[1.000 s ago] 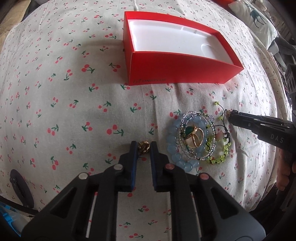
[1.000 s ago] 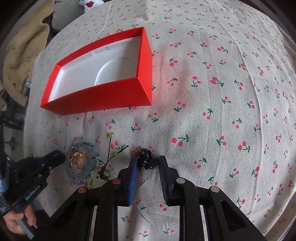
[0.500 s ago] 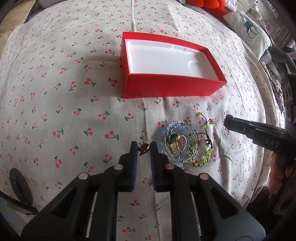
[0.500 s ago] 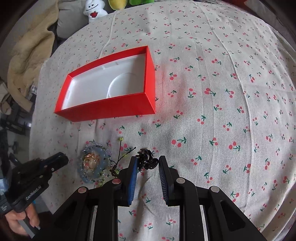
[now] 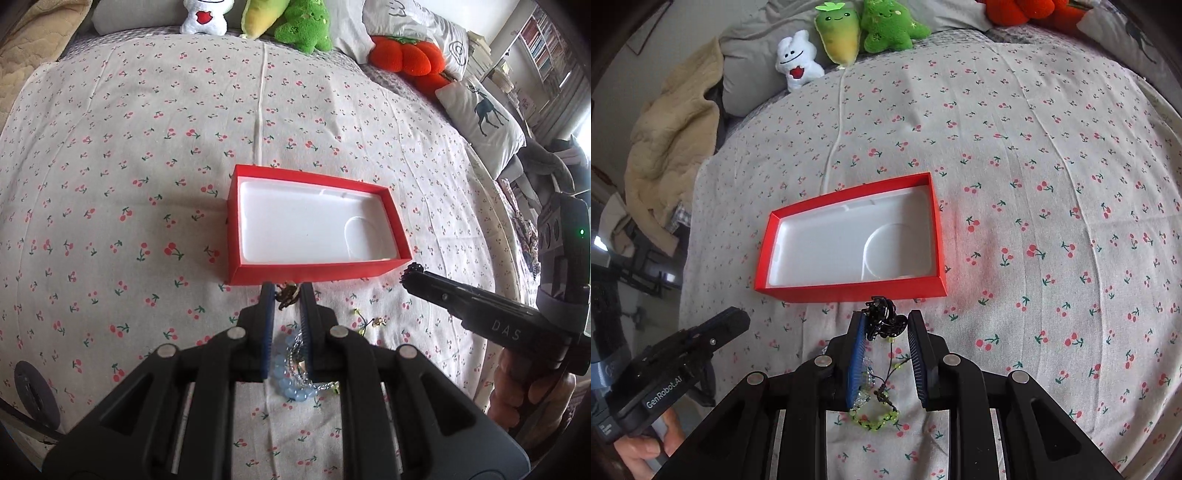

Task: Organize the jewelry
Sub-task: 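Carry the gold earring with the left tool into the red box while the right tool carries the clip, then open the left tool to drop the earring while the right tool releases the clip in the box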

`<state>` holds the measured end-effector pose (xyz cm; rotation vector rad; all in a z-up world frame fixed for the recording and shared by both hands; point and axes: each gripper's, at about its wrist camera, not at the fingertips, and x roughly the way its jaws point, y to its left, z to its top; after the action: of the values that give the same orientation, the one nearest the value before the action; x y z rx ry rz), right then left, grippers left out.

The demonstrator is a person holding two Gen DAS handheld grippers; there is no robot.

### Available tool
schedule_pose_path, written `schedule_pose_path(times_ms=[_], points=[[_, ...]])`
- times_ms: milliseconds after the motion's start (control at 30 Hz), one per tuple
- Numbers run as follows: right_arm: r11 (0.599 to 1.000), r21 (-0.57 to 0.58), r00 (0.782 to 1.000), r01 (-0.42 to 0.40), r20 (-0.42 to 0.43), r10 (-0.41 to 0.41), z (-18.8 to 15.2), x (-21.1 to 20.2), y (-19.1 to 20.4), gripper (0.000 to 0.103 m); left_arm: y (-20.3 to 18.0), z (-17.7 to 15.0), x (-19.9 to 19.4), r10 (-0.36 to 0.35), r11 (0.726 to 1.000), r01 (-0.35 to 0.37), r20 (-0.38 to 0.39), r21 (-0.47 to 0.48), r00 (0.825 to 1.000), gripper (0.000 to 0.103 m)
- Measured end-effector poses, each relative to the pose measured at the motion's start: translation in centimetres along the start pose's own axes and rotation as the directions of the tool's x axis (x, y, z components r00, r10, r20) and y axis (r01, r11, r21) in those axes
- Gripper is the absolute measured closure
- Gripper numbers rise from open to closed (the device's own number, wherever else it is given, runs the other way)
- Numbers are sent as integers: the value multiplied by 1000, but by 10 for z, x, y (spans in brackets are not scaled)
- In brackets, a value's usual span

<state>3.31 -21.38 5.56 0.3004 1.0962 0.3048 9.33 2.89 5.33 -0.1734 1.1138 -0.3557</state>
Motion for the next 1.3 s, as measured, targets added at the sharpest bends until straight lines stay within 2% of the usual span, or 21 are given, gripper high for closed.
schedule_pose_path(times_ms=[167,333,600,833,1067,1233,1300], points=[[999,17,999,-34,28,33,17,11,10,79,2,17,10,-27,998,29,32,-61,999,88],[998,51,998,-47,31,45,25,31,3,79,-4,27,18,-27,995,34,76,-90,997,88],[994,89,997,-62,42,58,27,43,-12,79,-5,28,44,65,997,-61,86,-53,994,88],[995,82,997,-56,54,51,28,44,-14,79,-1,28,57,112,994,-110,91,-17,990,88],[996,70,998,-46,56,42,29,45,-12,79,2,28,60,125,992,-125,91,-8,988,88],[997,73,998,-36,56,32,28,46,-12,79,-1,26,51,113,994,-114,91,-3,989,81],[997,73,998,-32,55,28,28,46,-13,79,-4,24,43,133,991,-134,100,6,986,65]])
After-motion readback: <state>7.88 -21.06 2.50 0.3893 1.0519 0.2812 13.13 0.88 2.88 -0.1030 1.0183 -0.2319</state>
